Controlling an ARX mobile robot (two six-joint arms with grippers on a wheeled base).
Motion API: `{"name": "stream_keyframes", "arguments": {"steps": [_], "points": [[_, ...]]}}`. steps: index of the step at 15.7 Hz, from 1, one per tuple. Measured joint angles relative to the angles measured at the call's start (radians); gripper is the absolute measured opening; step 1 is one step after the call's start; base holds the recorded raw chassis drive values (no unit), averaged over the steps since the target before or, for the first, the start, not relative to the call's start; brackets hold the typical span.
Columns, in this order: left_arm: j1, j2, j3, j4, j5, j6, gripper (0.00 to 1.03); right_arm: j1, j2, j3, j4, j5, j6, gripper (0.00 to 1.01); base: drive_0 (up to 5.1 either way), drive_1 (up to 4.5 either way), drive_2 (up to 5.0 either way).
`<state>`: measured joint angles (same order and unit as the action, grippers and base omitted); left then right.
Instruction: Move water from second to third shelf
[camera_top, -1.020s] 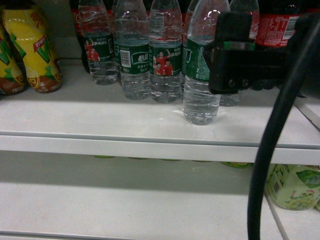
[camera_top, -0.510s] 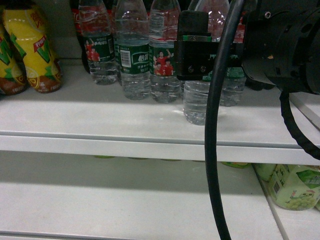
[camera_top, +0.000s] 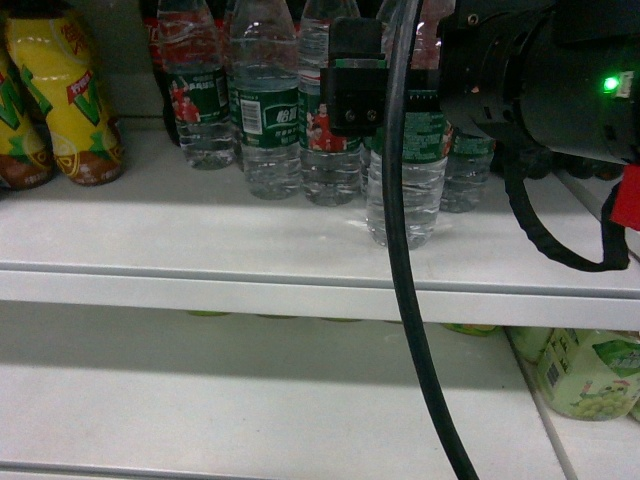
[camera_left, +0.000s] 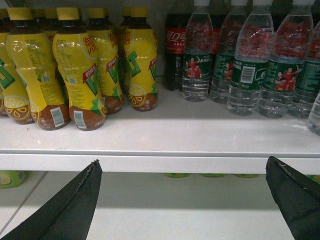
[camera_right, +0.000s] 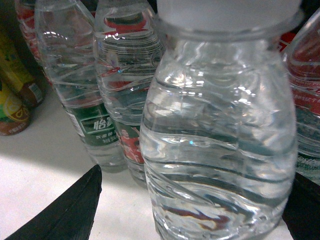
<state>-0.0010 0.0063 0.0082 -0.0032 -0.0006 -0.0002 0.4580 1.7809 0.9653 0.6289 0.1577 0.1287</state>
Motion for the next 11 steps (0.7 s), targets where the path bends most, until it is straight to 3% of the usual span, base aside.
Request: {"name": "stream_keyframes", "arguments": {"steps": [2, 9, 10, 11], "points": [[0.000, 0.000, 0.000, 0.000, 0.000, 0.000, 0.98, -0.001, 0.037, 0.033, -0.011, 0.019, -0.017, 0.98, 0.0, 0.00, 0.0], [0.000, 0.000, 0.000, 0.000, 0.000, 0.000, 0.98, -0.006, 0.083, 0.103, -0.051, 0.085, -0.017, 0.98, 0.0, 0.00, 0.0], [0.000, 0.000, 0.000, 0.000, 0.000, 0.000, 0.98, -0.003, 0.083, 0.106, -0.050, 0.086, -0.013, 0.94, 0.0, 0.00, 0.0], [0.000, 0.000, 0.000, 0.000, 0.000, 0.000, 0.98, 0.005, 0.083, 0.109, -0.055, 0.085, -0.002, 0.77, 0.0, 0.00, 0.0]]}}
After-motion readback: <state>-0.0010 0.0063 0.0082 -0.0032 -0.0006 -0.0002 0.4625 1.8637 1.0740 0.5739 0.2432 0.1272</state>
